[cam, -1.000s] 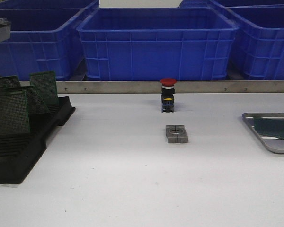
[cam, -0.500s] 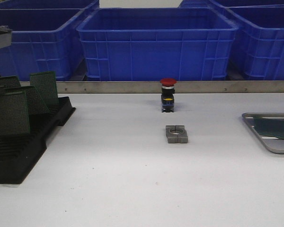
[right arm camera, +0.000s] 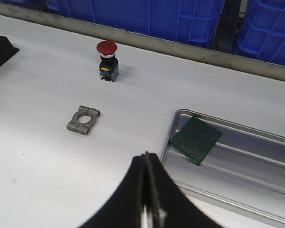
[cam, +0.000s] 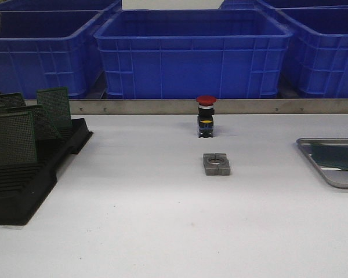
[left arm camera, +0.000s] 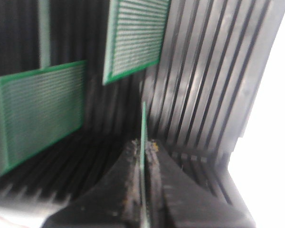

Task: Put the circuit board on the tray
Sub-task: 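Grasp another green board in the rack with the left gripper and lift, then grasp the board's lower edge with the right gripper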

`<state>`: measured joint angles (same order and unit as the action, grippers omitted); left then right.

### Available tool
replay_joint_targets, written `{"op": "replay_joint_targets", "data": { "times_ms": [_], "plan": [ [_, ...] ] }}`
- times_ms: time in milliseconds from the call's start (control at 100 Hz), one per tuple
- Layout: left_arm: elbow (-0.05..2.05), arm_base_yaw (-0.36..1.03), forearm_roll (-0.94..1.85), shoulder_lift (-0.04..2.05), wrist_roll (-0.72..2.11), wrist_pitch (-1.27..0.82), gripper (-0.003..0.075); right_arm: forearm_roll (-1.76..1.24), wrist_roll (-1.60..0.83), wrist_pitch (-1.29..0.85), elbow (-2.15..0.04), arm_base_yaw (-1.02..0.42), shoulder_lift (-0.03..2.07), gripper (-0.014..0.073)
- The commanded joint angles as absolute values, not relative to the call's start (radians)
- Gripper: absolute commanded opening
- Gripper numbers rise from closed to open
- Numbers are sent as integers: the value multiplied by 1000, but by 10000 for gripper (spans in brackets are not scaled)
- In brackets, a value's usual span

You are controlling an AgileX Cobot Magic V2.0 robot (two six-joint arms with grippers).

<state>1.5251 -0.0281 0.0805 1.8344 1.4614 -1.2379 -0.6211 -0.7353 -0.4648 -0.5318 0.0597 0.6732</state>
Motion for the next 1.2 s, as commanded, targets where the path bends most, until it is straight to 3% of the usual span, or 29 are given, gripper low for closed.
{"op": "replay_joint_targets", "data": {
  "times_ms": [0,470,520,590,740,810,1000,1190],
  "plan": [
    [1551,-27,99,1732,1452,-1278,-20,-645,-745,-415,-556,56,668,-113],
    [1551,61,513,1576,1452,-1276,-20,-666,-771,-417,-556,37,668,-95],
    [1551,80,582,1578,1452,-1276,-20,-666,-801,-419,-556,17,668,-48],
    [1551,117,658,1578,1452,-1276,-20,-677,-828,-427,-558,-16,668,83],
    [1551,217,700,1578,1475,-1274,-20,-721,-854,-454,-569,-82,668,473],
    [1551,275,701,1578,1475,-1267,-20,-741,-855,-464,-580,-110,668,545],
    [1551,395,718,1593,1475,-1259,-20,-761,-897,-567,-641,-179,714,486],
    [1551,479,737,1623,1477,-1251,-20,-823,-1075,-591,-702,-274,819,486]
  ]
}}
